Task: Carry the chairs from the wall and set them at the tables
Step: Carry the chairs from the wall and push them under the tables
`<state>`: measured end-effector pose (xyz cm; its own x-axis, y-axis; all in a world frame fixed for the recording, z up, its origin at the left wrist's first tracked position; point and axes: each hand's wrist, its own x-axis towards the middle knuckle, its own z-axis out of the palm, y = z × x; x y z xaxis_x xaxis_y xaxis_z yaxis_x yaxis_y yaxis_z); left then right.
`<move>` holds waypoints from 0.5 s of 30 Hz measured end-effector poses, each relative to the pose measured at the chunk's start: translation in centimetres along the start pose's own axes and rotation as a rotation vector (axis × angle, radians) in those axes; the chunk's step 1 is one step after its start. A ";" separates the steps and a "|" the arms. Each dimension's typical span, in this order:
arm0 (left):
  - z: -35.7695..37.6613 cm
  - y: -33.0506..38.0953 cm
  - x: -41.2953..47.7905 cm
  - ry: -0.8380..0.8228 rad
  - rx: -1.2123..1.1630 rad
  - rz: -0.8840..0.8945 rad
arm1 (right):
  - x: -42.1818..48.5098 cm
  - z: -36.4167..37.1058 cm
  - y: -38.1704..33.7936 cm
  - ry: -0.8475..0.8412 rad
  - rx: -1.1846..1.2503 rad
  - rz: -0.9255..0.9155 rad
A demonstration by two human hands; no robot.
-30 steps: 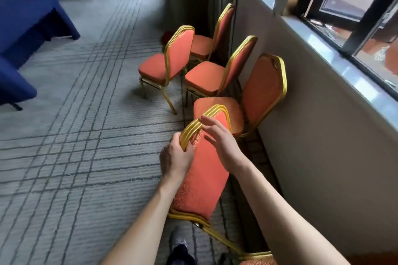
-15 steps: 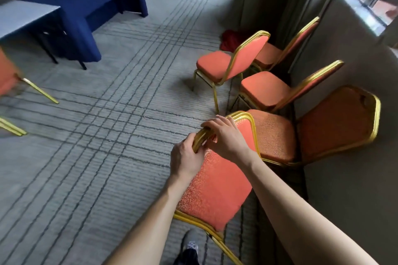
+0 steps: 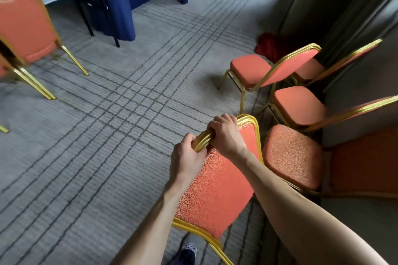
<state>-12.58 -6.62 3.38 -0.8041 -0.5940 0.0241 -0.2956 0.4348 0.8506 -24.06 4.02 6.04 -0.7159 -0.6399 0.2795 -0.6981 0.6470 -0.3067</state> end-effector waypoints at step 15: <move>-8.4 -2.0 6.6 0.119 0.293 0.207 | 5.8 5.2 -4.6 0.136 0.221 0.046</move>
<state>-12.97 -17.12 6.21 -0.8018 -0.5403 0.2555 -0.2817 0.7187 0.6357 -24.89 -4.80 4.31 -0.7527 -0.5408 0.3755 -0.6551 0.5585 -0.5088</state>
